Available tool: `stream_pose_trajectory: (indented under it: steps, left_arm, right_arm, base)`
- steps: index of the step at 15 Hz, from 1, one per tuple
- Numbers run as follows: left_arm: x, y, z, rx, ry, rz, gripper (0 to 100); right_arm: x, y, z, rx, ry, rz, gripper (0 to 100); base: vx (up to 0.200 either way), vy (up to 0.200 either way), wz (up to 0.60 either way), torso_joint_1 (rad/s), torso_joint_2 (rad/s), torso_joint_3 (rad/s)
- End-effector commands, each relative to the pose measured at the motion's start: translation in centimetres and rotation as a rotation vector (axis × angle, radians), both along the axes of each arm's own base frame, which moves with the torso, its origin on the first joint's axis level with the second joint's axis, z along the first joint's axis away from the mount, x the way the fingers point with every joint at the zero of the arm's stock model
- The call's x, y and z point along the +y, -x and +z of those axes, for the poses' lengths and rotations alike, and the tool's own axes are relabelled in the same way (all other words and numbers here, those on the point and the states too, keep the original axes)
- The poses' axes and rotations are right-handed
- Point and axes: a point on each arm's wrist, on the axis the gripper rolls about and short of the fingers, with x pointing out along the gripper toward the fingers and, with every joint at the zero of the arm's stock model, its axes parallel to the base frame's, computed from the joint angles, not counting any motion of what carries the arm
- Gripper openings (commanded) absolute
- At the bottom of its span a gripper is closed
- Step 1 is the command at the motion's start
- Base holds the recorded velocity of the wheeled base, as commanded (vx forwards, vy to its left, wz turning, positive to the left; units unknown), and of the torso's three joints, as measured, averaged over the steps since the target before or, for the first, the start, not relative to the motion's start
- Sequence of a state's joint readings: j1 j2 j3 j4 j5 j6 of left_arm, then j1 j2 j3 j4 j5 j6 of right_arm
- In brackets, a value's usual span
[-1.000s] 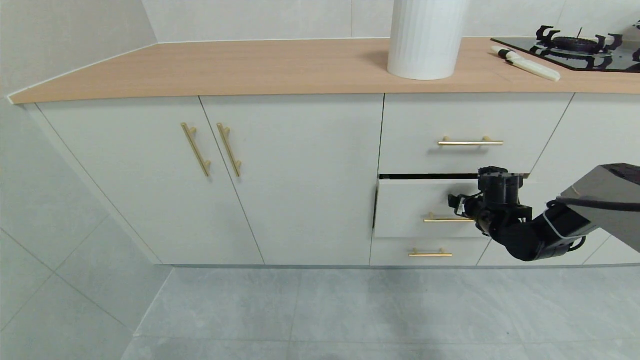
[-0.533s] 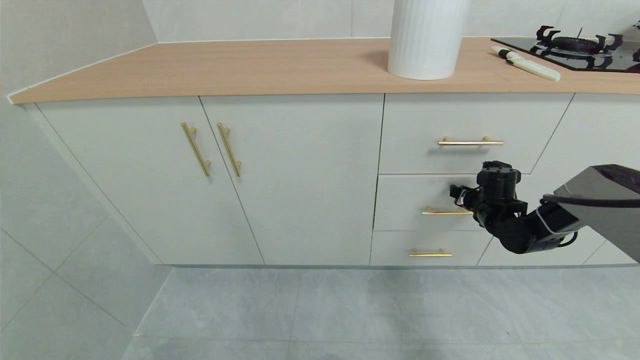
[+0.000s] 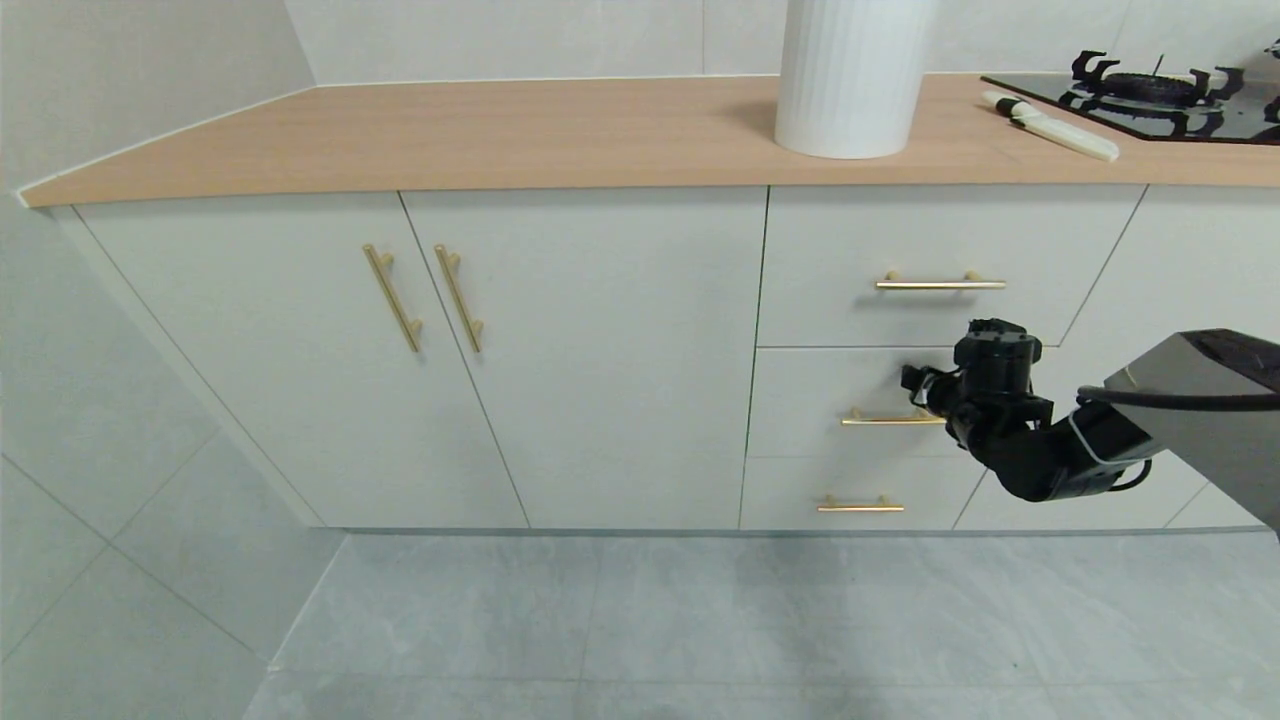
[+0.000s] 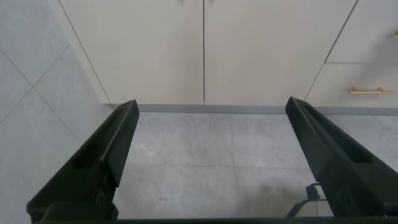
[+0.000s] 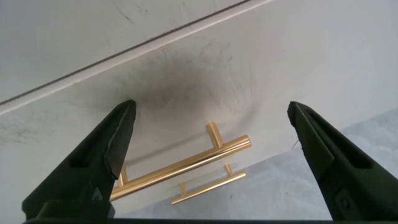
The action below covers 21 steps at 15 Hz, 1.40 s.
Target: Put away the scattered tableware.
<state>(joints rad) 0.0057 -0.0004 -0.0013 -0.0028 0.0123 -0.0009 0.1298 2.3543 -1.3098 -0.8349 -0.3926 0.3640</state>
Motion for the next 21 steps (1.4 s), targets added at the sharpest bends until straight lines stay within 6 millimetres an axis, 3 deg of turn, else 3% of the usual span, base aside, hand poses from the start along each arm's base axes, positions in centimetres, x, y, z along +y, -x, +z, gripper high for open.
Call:
stream_pose_trajectory:
  steps: [1, 5, 7, 9, 10, 11, 13, 16, 17, 19, 21]
  left_arm:
    - [0.0, 0.0, 0.0, 0.000, 0.001, 0.002, 100]
    - [0.0, 0.0, 0.0, 0.000, 0.001, 0.000, 100]
    - [0.0, 0.0, 0.0, 0.000, 0.001, 0.002, 100]
    - [0.0, 0.0, 0.0, 0.000, 0.001, 0.002, 100]
    - [0.0, 0.0, 0.0, 0.000, 0.001, 0.002, 100]
    - [0.0, 0.0, 0.0, 0.000, 0.001, 0.000, 100]
    - [0.0, 0.0, 0.0, 0.000, 0.001, 0.000, 100]
    - [0.0, 0.0, 0.0, 0.000, 0.001, 0.000, 100]
    - [0.0, 0.0, 0.0, 0.000, -0.001, 0.002, 100]
    - [0.0, 0.0, 0.0, 0.000, 0.001, 0.000, 100]
    - [0.0, 0.0, 0.0, 0.000, 0.001, 0.000, 100]
  right_arm:
    - [-0.1, 1.6, 1.7, -0.004, -0.001, 0.007, 100]
    - [-1.0, 8.2, 7.4, -0.049, -0.005, 0.007, 100]
    - [-1.9, 14.8, 12.1, -0.134, 0.002, 0.000, 100]
    - [-2.8, 22.0, 14.7, -0.194, 0.093, -0.001, 100]
    - [-2.8, 22.0, 14.7, -0.194, 0.093, -0.001, 100]
    - [-3.8, 29.0, 15.8, -0.260, 0.215, -0.004, 100]
    - [-5.1, 34.7, 16.6, -0.329, 0.345, -0.071, 100]
    - [-5.9, 40.9, 17.2, -0.372, 0.426, -0.136, 100]
    - [-6.0, 43.9, 16.7, -0.368, 0.462, -0.138, 100]
    - [-6.1, 47.7, 14.9, -0.358, 0.499, -0.132, 100]
    - [-6.2, 50.1, 13.2, -0.349, 0.500, -0.131, 100]
  base:
    - [0.000, 0.000, 0.00, 0.000, 0.00, 0.000]
    - [0.000, 0.000, 0.00, 0.000, 0.00, 0.000]
    - [0.000, 0.000, 0.00, 0.000, 0.00, 0.000]
    - [0.000, 0.000, 0.00, 0.000, 0.00, 0.000]
    - [0.000, 0.000, 0.00, 0.000, 0.00, 0.000]
    - [0.000, 0.000, 0.00, 0.000, 0.00, 0.000]
    - [0.000, 0.000, 0.00, 0.000, 0.00, 0.000]
    - [0.000, 0.000, 0.00, 0.000, 0.00, 0.000]
    - [0.000, 0.000, 0.00, 0.000, 0.00, 0.000]
    - [0.000, 0.000, 0.00, 0.000, 0.00, 0.000]
    - [0.000, 0.000, 0.00, 0.000, 0.00, 0.000]
